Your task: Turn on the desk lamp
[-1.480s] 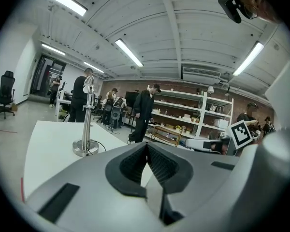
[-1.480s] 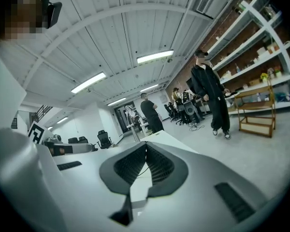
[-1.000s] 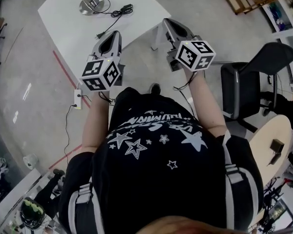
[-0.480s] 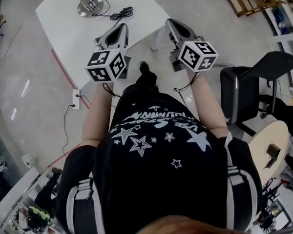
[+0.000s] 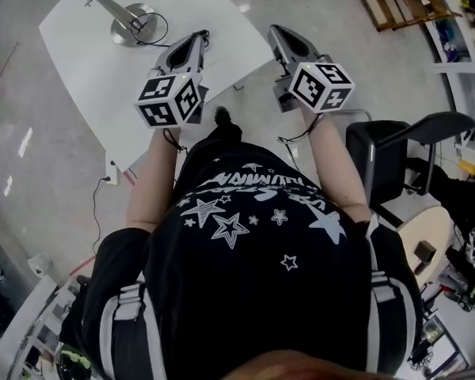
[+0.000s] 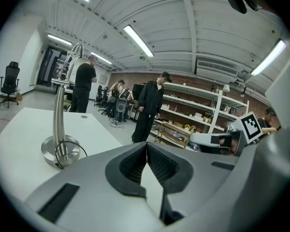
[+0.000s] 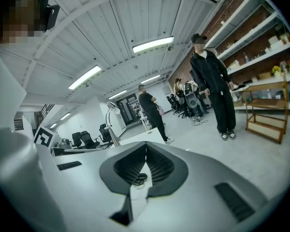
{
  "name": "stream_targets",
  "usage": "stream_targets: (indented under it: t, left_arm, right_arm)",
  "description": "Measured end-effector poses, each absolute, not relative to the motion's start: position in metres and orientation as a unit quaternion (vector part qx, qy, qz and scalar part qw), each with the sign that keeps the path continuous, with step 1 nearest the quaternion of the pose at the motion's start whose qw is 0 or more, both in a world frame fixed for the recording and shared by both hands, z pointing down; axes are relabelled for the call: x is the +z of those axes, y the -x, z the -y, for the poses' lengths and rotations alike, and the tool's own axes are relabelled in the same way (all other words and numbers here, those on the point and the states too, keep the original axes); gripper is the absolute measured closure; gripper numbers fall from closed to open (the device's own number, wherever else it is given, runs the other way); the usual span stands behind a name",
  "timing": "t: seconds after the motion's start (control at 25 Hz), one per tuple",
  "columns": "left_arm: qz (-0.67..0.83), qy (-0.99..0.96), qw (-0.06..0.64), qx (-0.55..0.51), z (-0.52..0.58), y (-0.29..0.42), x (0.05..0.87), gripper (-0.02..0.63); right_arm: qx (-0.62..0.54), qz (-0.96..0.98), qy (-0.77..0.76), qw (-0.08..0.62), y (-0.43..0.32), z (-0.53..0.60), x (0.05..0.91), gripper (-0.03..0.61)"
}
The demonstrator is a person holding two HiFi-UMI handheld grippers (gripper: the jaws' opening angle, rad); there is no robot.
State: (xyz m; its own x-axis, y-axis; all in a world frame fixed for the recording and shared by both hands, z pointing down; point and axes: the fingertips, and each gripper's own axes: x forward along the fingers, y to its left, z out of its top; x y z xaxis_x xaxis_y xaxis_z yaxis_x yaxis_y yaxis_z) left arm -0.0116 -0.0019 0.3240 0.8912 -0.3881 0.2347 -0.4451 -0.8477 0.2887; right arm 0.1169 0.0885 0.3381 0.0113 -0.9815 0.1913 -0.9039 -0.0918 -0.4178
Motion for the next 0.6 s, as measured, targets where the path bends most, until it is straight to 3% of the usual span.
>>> stream_targets:
  t: [0.6]
  left_arm:
    - [0.231, -0.944, 0.193, 0.134, 0.072, -0.006, 0.375, 0.603]
  right_arm:
    - [-0.234, -0.702, 0.669, 0.067, -0.137, 0.035, 0.344, 0.574]
